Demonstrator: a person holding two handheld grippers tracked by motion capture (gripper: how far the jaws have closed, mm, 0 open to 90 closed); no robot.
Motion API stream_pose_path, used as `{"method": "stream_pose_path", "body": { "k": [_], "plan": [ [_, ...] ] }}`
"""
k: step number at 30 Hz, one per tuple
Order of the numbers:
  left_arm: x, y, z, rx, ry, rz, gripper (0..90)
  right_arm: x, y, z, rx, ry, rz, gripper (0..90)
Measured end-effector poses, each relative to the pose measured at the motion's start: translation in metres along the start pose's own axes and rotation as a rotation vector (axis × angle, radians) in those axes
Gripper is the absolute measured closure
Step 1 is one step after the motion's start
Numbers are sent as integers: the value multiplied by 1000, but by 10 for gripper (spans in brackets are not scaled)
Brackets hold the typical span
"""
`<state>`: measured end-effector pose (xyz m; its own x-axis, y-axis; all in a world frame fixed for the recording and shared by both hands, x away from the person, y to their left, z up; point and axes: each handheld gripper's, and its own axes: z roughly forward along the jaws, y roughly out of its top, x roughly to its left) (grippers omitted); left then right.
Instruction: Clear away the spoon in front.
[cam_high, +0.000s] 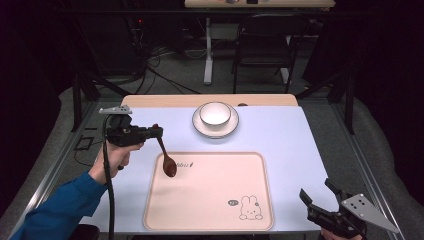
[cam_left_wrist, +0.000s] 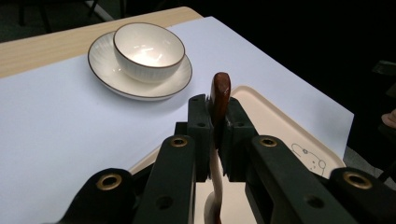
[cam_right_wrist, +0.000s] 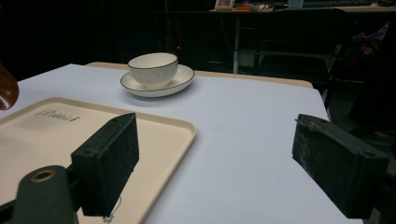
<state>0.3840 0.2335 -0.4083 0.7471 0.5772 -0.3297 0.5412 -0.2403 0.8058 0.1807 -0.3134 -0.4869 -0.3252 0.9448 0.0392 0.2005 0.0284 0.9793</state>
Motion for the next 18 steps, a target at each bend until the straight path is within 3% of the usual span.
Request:
{"method": "stream_pose_path", "body": {
  "k": [18],
  "plan": [
    [3, -28, -5, 80, -14, -30, 842, 0, 0, 0, 1, -1, 4, 137]
  ]
}}
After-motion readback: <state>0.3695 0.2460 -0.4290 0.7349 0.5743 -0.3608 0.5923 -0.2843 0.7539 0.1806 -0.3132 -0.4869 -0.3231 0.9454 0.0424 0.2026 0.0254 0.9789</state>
